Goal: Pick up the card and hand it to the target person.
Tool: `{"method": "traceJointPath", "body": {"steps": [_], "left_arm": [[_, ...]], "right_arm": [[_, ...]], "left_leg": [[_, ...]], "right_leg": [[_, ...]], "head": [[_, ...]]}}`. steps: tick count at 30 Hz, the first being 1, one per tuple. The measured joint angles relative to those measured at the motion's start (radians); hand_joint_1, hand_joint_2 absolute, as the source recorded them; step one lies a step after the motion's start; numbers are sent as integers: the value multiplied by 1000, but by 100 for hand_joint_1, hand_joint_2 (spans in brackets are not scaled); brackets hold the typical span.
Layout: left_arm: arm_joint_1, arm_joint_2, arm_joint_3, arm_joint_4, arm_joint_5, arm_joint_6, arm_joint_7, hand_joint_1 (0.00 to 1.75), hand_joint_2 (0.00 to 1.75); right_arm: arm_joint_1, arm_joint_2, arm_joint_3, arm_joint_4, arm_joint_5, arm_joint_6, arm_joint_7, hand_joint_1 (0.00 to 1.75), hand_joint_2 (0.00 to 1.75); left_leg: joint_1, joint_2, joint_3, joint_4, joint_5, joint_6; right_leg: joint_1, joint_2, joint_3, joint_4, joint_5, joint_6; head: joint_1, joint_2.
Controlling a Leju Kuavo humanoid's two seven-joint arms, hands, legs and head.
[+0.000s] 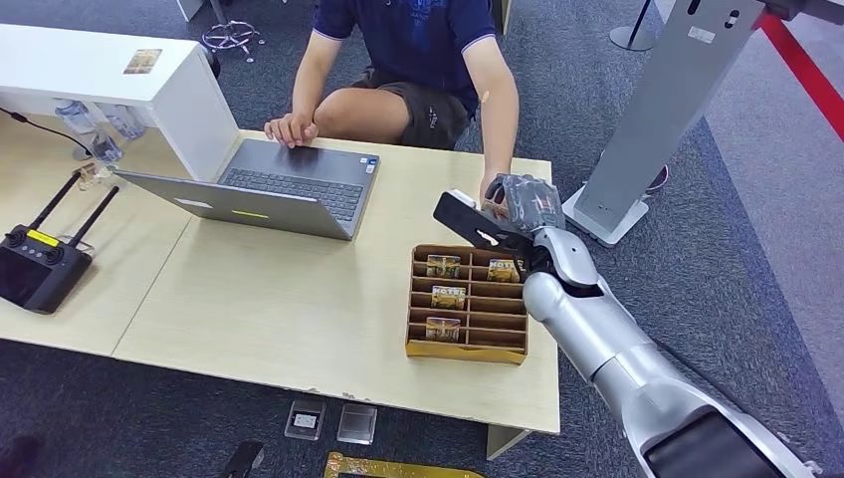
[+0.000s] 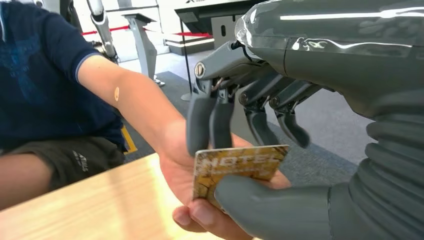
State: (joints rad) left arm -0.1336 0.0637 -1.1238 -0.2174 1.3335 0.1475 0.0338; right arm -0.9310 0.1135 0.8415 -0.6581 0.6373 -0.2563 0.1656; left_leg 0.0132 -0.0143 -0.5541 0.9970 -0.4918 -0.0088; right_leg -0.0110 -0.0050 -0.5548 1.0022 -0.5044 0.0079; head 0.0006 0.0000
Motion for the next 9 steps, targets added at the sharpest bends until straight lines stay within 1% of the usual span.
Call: {"method": "traceJointPath", "body": {"steps": [4, 9], "left_arm": [[1, 0, 0, 0, 2, -4, -8, 0, 0], [2, 0, 0, 0, 12, -1, -19, 0, 0]], "right_arm": [[-12, 15, 7, 44, 6, -3, -4, 0, 175], [-31, 25, 14, 61, 5, -31, -13, 0, 175]], "left_leg": [[0, 0, 0, 0, 0, 0], [0, 1, 0, 0, 0, 0]], "right_leg": [[0, 0, 0, 0, 0, 0], [0, 1, -1, 0, 0, 0]], "head": [[-1, 0], [-1, 0]]}}
